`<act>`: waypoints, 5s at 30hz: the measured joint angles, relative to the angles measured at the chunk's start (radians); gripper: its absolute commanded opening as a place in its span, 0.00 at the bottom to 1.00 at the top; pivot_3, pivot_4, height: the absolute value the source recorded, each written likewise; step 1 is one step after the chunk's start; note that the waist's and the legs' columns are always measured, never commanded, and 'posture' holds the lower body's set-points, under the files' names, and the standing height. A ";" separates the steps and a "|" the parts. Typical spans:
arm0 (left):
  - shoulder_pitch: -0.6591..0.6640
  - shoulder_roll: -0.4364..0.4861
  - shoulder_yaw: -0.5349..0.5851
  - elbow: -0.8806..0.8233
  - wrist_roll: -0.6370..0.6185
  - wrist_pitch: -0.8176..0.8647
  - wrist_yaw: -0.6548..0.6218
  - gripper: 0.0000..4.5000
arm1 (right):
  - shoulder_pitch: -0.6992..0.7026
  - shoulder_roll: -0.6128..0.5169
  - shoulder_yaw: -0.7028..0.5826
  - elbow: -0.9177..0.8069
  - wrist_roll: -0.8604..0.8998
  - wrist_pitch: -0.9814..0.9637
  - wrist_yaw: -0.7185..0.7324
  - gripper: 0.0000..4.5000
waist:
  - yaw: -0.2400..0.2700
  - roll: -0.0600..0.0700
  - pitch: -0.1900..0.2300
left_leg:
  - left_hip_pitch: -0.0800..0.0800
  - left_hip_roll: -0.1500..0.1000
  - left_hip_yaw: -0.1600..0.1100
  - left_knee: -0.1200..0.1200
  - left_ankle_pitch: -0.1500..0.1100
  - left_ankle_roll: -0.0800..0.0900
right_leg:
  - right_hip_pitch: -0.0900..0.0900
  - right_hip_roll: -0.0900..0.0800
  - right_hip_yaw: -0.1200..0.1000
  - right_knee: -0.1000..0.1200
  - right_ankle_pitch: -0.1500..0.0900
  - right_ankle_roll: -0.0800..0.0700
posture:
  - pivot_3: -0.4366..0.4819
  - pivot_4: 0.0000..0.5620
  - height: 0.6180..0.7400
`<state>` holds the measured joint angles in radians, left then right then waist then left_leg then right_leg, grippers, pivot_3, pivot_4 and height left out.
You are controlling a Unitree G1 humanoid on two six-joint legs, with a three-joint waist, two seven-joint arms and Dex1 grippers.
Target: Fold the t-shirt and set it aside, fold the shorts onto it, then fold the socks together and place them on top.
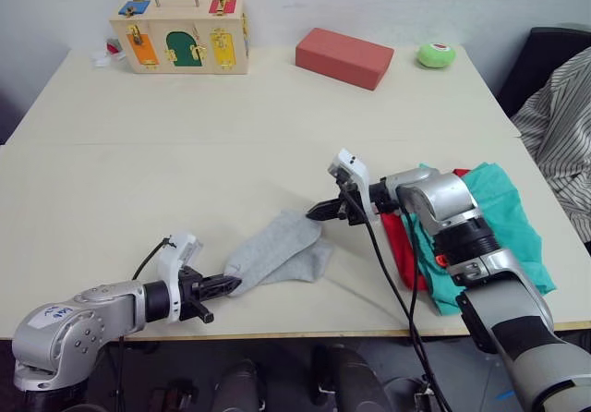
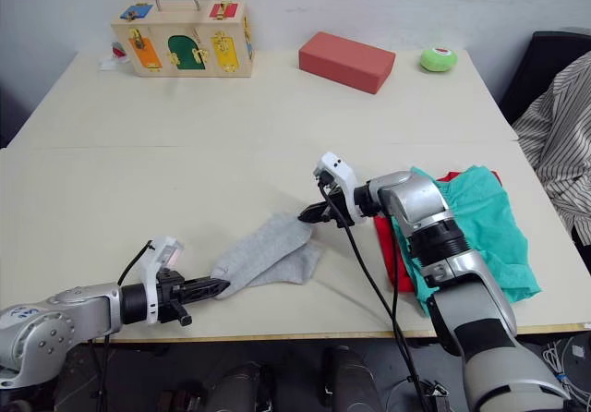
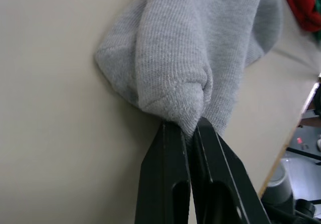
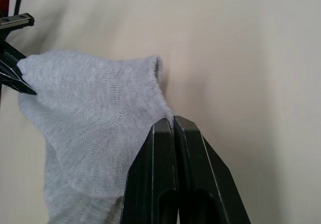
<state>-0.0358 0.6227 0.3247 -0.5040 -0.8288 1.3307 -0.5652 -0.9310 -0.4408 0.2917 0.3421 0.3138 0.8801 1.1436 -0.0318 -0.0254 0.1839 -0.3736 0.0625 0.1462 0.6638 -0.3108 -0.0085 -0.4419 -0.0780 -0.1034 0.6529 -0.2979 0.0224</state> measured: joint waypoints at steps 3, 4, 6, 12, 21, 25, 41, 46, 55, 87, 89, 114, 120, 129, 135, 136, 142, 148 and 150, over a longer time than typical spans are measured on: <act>-0.020 0.037 0.018 0.034 -0.009 0.000 -0.010 0.00 | 0.019 -0.021 -0.025 -0.075 0.031 0.039 0.004 0.01 | 0.002 0.000 0.000 | -0.001 0.000 0.000 0.000 0.000 0.000 | -0.001 0.000 0.000 0.000 0.000 0.000 | 0.48 0.27 1.00; -0.038 0.038 0.026 0.050 -0.012 0.001 -0.010 0.00 | 0.023 -0.025 -0.029 -0.095 0.034 0.047 0.000 0.01 | 0.002 0.000 0.000 | -0.001 0.000 0.000 0.000 0.000 0.000 | -0.001 0.000 0.000 0.000 0.000 0.000 | 0.48 0.27 1.00; -0.070 0.038 0.033 0.072 -0.032 0.012 -0.009 0.00 | 0.038 -0.026 -0.039 -0.135 0.052 0.065 -0.010 0.01 | 0.002 0.000 0.000 | -0.001 0.000 0.000 0.000 0.000 0.000 | -0.001 0.000 0.000 0.000 0.000 0.000 | 0.48 0.27 1.00; -0.168 0.081 0.080 0.125 -0.134 0.143 -0.016 0.00 | 0.096 -0.038 -0.089 -0.259 0.106 0.152 -0.062 0.01 | 0.002 0.000 0.000 | -0.001 0.000 0.000 -0.001 0.000 0.000 | -0.001 0.000 0.000 0.000 0.000 0.000 | 0.48 0.27 1.00; -0.138 0.106 0.021 0.140 -0.109 0.136 0.008 0.17 | 0.185 -0.027 -0.112 -0.336 0.139 0.187 -0.152 0.00 | 0.001 0.000 0.000 | -0.001 0.000 0.000 -0.001 0.000 0.000 | -0.002 0.000 0.000 -0.001 0.000 0.000 | 0.48 0.27 1.00; -0.084 0.104 -0.010 0.112 -0.081 0.095 0.027 0.45 | 0.208 -0.011 -0.104 -0.336 0.138 0.166 -0.181 0.00 | 0.001 0.000 0.000 | -0.001 0.000 0.000 -0.001 0.000 -0.001 | -0.002 0.000 0.000 0.000 0.000 0.000 | 0.48 0.27 1.00; -0.051 0.054 0.092 -0.014 -0.160 0.266 0.132 0.54 | 0.215 -0.005 -0.076 -0.337 0.138 0.122 -0.196 0.00 | 0.003 0.000 0.001 | -0.001 0.000 0.000 -0.003 0.000 -0.001 | -0.002 0.000 0.001 -0.001 0.000 -0.001 | 0.48 0.27 1.00; -0.058 0.038 0.083 -0.020 -0.161 0.276 0.168 0.25 | 0.215 -0.003 -0.065 -0.337 0.138 0.122 -0.196 0.00 | 0.004 0.000 0.001 | -0.001 0.000 0.000 -0.003 0.000 -0.001 | -0.002 0.000 0.000 -0.001 0.000 -0.001 | 0.48 0.27 1.00; -0.064 0.044 0.078 -0.018 -0.163 0.283 0.165 0.00 | 0.215 -0.011 -0.065 -0.337 0.140 0.113 -0.186 0.00 | 0.002 0.000 0.001 | -0.001 0.000 0.000 -0.003 -0.001 -0.001 | -0.002 0.000 0.000 -0.001 0.000 -0.001 | 0.48 0.27 1.00; -0.296 0.374 -0.214 0.367 -0.092 0.043 -0.258 0.00 | 0.601 -0.019 -0.197 -0.674 0.224 -0.031 -0.373 0.00 | -0.001 -0.001 0.002 | -0.001 0.000 0.001 -0.012 0.000 -0.003 | -0.004 0.002 0.000 -0.008 -0.001 -0.001 | 0.48 0.27 1.00; -0.291 0.368 -0.215 0.364 -0.091 0.045 -0.258 0.00 | 0.601 -0.019 -0.197 -0.674 0.219 -0.051 -0.374 0.00 | 0.000 -0.002 0.003 | -0.001 0.000 0.001 -0.011 0.000 -0.003 | -0.004 0.002 0.000 -0.007 -0.001 -0.001 | 0.48 0.27 1.00; -0.096 0.300 -0.137 0.270 -0.029 -0.101 -0.239 0.55 | 0.641 -0.065 -0.163 -0.604 0.180 -0.182 -0.297 0.45 | 0.003 -0.002 0.003 | 0.000 0.000 0.001 -0.010 0.001 -0.003 | -0.003 0.001 0.000 -0.005 -0.001 -0.001 | 0.48 0.27 1.00; 0.054 0.299 0.055 0.236 0.001 -0.297 -0.299 0.69 | 0.708 -0.184 -0.268 -0.664 0.230 -0.236 -0.197 0.54 | 0.003 -0.002 0.003 | 0.000 0.000 0.001 -0.011 0.001 -0.002 | -0.003 0.002 0.000 -0.006 -0.001 -0.001 | 0.48 0.27 1.00; -0.011 0.244 0.082 0.148 0.020 -0.555 -0.430 0.21 | 0.678 -0.150 -0.251 -0.753 0.240 -0.326 -0.191 0.00 | 0.008 -0.002 0.002 | 0.002 0.000 0.000 -0.011 0.001 -0.001 | -0.001 0.001 -0.001 -0.006 0.000 0.000 | 0.48 0.27 1.00; -0.112 0.051 -0.248 0.197 0.283 -0.782 -0.330 0.00 | 0.645 0.011 0.019 -0.591 -0.038 -0.576 -0.268 0.00 | 0.003 -0.003 0.002 | 0.001 -0.001 0.003 -0.011 0.002 -0.002 | -0.001 0.002 0.000 -0.006 0.000 0.001 | 0.48 0.27 1.00; -0.113 0.025 -0.294 0.224 0.334 -0.825 -0.310 0.00 | 0.649 0.033 0.046 -0.555 -0.069 -0.614 -0.278 0.00 | 0.002 -0.003 0.002 | 0.001 -0.001 0.003 -0.010 0.002 -0.002 | -0.001 0.003 0.000 -0.006 0.000 0.000 | 0.48 0.27 1.00; -0.047 -0.034 -0.332 0.359 0.483 -1.052 -0.235 0.00 | 0.695 0.075 0.009 -0.398 -0.137 -0.797 -0.345 0.00 | 0.004 -0.004 0.001 | 0.004 0.000 0.003 -0.008 0.001 -0.001 | 0.002 0.002 0.000 -0.006 0.000 0.000 | 0.48 0.27 1.00; -0.023 -0.037 -0.305 0.414 0.494 -1.158 -0.236 0.00 | 0.747 0.037 -0.090 -0.374 -0.117 -0.839 -0.346 0.00 | 0.003 -0.003 0.001 | 0.012 0.001 0.001 -0.010 -0.001 0.003 | 0.010 0.002 -0.001 -0.005 0.000 0.000 | 0.48 0.27 1.00; -0.027 -0.039 -0.287 0.442 0.492 -1.177 -0.236 0.00 | 0.765 0.025 -0.127 -0.365 -0.102 -0.839 -0.344 0.00 | 0.003 -0.003 0.001 | 0.017 0.001 0.001 -0.012 -0.001 0.003 | 0.014 0.002 -0.001 -0.006 0.000 0.000 | 0.48 0.27 1.00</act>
<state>-0.0626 0.5839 0.0378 -0.0618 -0.3365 0.1541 -0.8016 -0.1658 -0.4158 0.1648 -0.0226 0.2115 0.0412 0.7993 -0.0288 -0.0287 0.1851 -0.3567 0.0633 0.1472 0.6514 -0.3122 -0.0053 -0.4282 -0.0758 -0.1041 0.6469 -0.2979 0.0219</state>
